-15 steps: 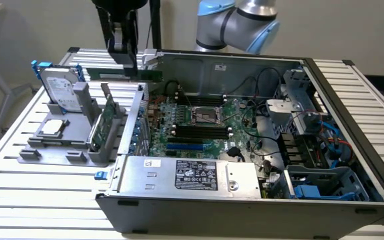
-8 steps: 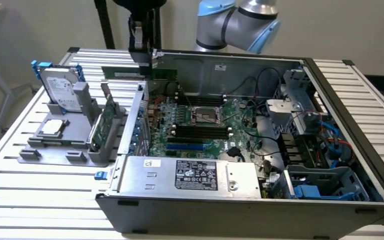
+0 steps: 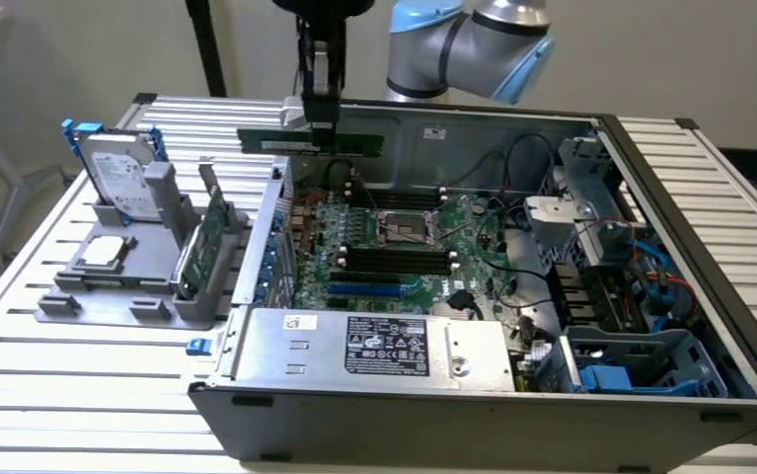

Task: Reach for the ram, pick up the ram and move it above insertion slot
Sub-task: 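Pick up the ram and move it above insertion slot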

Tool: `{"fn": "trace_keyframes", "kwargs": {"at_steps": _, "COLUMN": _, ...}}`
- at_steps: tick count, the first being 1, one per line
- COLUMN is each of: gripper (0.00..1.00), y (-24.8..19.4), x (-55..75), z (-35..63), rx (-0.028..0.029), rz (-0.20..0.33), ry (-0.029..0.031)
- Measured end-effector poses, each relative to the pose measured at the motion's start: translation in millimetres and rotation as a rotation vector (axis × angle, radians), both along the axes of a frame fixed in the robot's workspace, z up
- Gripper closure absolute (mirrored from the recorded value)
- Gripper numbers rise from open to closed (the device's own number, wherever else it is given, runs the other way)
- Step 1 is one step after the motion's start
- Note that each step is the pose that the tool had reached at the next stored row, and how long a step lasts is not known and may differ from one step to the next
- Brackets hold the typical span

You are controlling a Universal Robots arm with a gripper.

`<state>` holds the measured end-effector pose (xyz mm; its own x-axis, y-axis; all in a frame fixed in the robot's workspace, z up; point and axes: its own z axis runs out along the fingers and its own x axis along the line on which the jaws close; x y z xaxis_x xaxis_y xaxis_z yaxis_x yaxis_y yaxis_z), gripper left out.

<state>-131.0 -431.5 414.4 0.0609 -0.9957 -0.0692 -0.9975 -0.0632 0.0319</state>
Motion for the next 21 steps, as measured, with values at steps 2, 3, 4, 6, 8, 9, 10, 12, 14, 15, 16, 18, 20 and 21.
{"fn": "trace_keyframes", "kwargs": {"at_steps": 2, "gripper": 0.87, "y": 1.1, "x": 8.8, "z": 0.0, "rx": 0.0003, "rz": 0.000, "ry": 0.0001}}
{"fn": "trace_keyframes", "kwargs": {"at_steps": 3, "gripper": 0.87, "y": 1.6, "x": 13.3, "z": 0.0, "rx": 0.0003, "rz": 0.000, "ry": 0.0001}}
{"fn": "trace_keyframes", "kwargs": {"at_steps": 4, "gripper": 0.87, "y": 2.3, "x": 17.8, "z": 0.0, "rx": 0.0004, "rz": 0.000, "ry": 0.0001}}
{"fn": "trace_keyframes", "kwargs": {"at_steps": 6, "gripper": 0.87, "y": 3.9, "x": 26.6, "z": 0.0, "rx": 0.0004, "rz": 0.000, "ry": 0.0002}}
{"fn": "trace_keyframes", "kwargs": {"at_steps": 8, "gripper": 0.87, "y": 5.7, "x": 35.8, "z": 0.0, "rx": 0.0003, "rz": 0.000, "ry": 0.0004}}
{"fn": "trace_keyframes", "kwargs": {"at_steps": 9, "gripper": 0.87, "y": 6.7, "x": 40.1, "z": 0.0, "rx": 0.0004, "rz": 0.000, "ry": 0.0005}}
{"fn": "trace_keyframes", "kwargs": {"at_steps": 10, "gripper": 0.87, "y": 7.7, "x": 44.2, "z": 0.0, "rx": 0.0004, "rz": 0.000, "ry": 0.0005}}
{"fn": "trace_keyframes", "kwargs": {"at_steps": 12, "gripper": 0.87, "y": 10.2, "x": 52.6, "z": -0.1, "rx": 0.0004, "rz": 0.000, "ry": 0.0007}}
{"fn": "trace_keyframes", "kwargs": {"at_steps": 14, "gripper": 0.87, "y": 13.0, "x": 60.3, "z": -0.2, "rx": 0.0003, "rz": 0.000, "ry": 0.0009}}
{"fn": "trace_keyframes", "kwargs": {"at_steps": 15, "gripper": 0.87, "y": 14.8, "x": 63.9, "z": -0.4, "rx": 0.0003, "rz": 0.000, "ry": 0.0009}}
{"fn": "trace_keyframes", "kwargs": {"at_steps": 16, "gripper": 0.87, "y": 16.6, "x": 67.3, "z": -0.7, "rx": 0.0004, "rz": 0.000, "ry": 0.0009}}
{"fn": "trace_keyframes", "kwargs": {"at_steps": 18, "gripper": 0.87, "y": 20.7, "x": 74.0, "z": -1.2, "rx": 0.0004, "rz": 0.000, "ry": 0.0010}}
{"fn": "trace_keyframes", "kwargs": {"at_steps": 20, "gripper": 0.87, "y": 24.6, "x": 79.9, "z": -2.4, "rx": 0.0003, "rz": 0.000, "ry": 0.0010}}
{"fn": "trace_keyframes", "kwargs": {"at_steps": 21, "gripper": 0.87, "y": 26.0, "x": 82.0, "z": -3.3, "rx": 0.0003, "rz": 0.000, "ry": 0.0009}}
